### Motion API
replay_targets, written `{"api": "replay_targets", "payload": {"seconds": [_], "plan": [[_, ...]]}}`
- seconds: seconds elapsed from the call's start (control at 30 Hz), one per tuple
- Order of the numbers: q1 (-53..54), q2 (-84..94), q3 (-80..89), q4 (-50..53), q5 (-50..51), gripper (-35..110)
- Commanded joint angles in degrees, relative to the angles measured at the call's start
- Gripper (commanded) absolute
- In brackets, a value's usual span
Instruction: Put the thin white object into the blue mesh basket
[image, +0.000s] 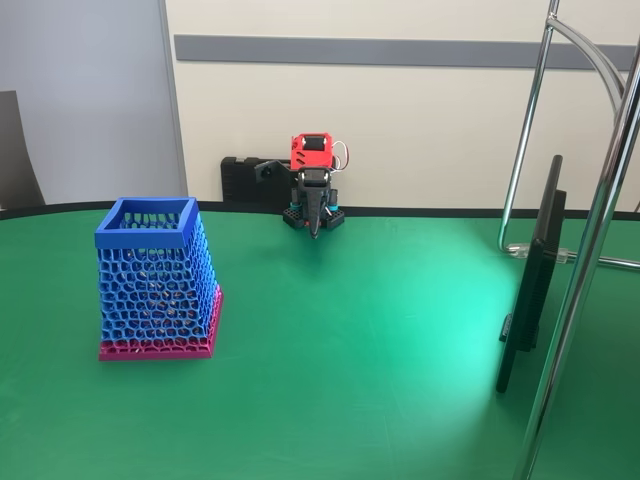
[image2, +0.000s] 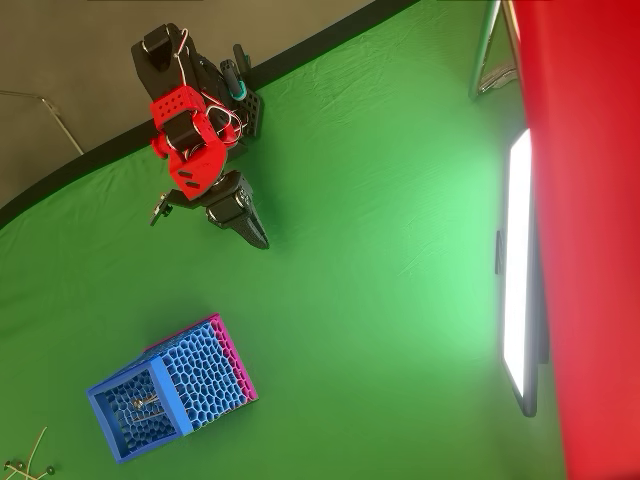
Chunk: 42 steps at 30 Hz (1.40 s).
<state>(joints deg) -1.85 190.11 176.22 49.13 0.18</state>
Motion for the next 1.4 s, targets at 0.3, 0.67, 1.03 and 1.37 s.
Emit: {"api": "replay_targets", "payload": {"seconds": [0.3,0.67,1.03,1.37], "plan": [[-0.79,0.35,0.44,0.35,-0.44,1],[-1.93,0.35,0.44,0.35,-1.23,1],[-1.93,0.35,0.44,0.35,-1.32,1],[-1.93,0.35,0.44,0.35,-1.23,1]]}}
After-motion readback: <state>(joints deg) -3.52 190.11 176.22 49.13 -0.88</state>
